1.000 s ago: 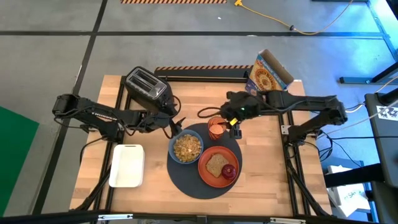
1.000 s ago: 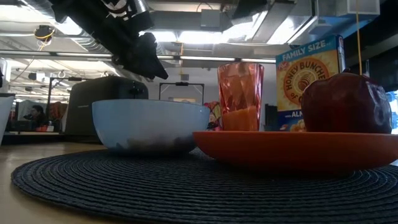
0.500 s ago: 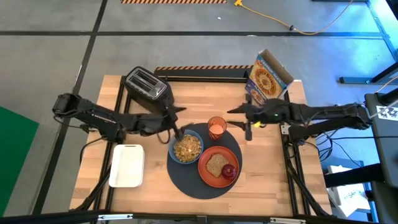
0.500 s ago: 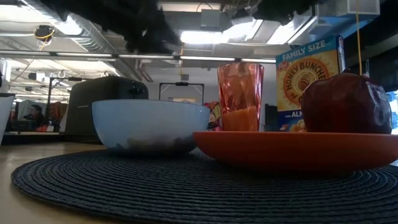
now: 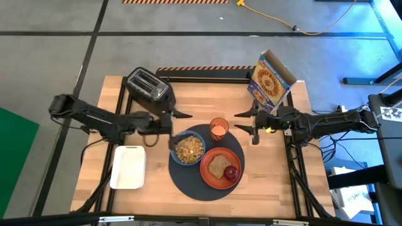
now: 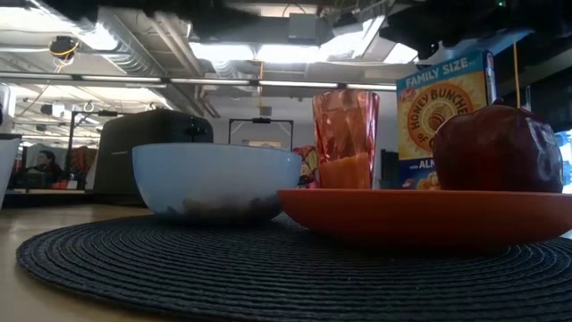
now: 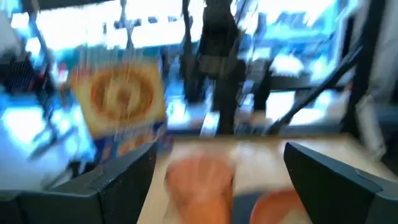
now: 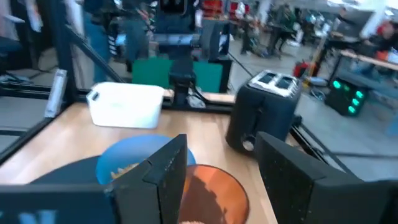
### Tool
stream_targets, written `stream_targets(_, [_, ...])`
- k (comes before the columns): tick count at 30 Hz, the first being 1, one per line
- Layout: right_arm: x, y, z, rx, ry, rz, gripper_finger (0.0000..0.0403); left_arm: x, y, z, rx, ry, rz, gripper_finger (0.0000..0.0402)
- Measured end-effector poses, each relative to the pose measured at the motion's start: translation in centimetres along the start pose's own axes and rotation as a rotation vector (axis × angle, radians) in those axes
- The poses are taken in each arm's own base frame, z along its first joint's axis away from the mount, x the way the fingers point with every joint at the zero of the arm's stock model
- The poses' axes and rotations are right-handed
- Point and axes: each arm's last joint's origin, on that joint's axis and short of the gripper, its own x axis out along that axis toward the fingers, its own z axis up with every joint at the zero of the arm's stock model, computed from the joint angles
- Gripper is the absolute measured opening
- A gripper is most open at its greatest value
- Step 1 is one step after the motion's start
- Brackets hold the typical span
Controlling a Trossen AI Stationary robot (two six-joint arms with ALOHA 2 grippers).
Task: Arrange a breakfast setting
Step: Return to Home Position
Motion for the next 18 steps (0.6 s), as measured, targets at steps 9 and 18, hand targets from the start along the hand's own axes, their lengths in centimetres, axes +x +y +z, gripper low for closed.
stream_targets(9, [-1.8,0.3,-1.4,-0.008,-0.141,0.052,0.0182,-4.9,1.1,-0.6,-0.02,-0.104,-0.045,0.028])
stream_targets(18, [-3.4,0.1,-2.7,0.022,-0.182,-0.03,0.0169,-9.0,3.4,-3.6,-0.082,-0.186,-0.049,0.016])
